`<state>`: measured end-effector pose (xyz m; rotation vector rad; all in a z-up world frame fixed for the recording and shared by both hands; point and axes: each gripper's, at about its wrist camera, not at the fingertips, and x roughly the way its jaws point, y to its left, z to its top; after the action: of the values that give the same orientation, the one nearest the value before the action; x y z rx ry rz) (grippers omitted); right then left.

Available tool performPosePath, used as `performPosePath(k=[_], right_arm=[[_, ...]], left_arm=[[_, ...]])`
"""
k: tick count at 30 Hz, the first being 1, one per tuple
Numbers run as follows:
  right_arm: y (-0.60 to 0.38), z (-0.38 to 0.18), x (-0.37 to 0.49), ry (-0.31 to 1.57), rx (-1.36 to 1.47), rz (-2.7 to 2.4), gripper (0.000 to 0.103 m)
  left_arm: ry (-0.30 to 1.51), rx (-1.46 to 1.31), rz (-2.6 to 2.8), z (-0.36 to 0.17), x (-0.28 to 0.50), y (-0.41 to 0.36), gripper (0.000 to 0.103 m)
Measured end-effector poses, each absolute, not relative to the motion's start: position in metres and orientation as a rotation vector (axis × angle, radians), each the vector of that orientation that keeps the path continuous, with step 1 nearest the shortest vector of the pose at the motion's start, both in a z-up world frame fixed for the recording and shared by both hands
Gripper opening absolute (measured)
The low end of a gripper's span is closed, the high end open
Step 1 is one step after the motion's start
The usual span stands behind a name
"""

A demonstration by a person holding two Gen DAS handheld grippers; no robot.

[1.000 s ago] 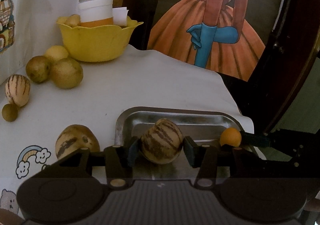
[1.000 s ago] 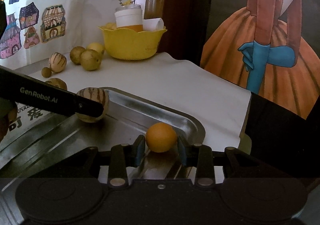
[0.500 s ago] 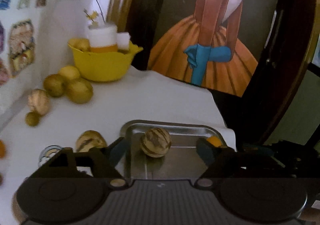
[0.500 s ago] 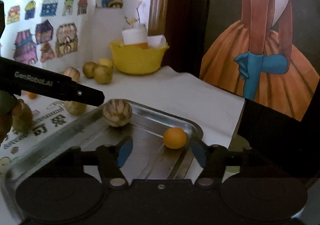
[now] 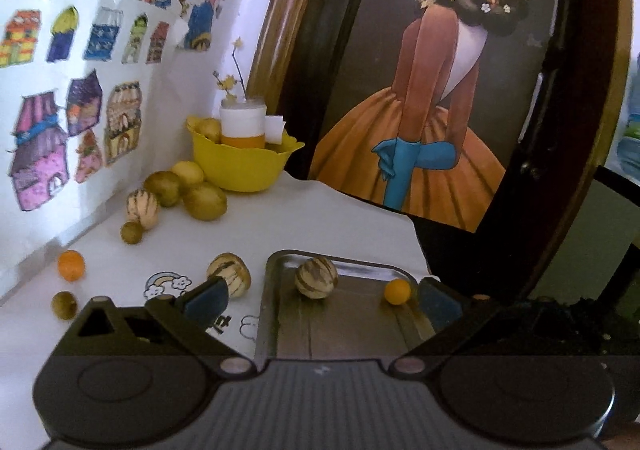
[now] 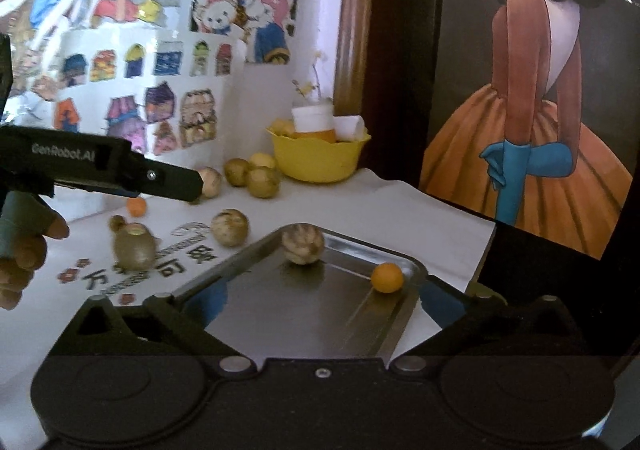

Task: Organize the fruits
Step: 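Withdraw both tools from the tray toward the remaining fruits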

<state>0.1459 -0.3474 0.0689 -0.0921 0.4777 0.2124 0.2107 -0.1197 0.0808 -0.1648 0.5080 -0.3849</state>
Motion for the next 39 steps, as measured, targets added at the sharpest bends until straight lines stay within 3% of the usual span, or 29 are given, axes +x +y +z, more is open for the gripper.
performPosePath(k=[19,39], right_arm=[[-0.294,0.06,0.053,0.595,-0.083,0.288,0.102],[-0.216,0.038,0.082,0.723,-0.17,0.461,0.102]], left_arm=[[0.513,-0.129,-0.257,0.053,0.111,-0.027,0.103],[0.617,-0.028,-0.047,0.023,0.125,0.06,0.103]])
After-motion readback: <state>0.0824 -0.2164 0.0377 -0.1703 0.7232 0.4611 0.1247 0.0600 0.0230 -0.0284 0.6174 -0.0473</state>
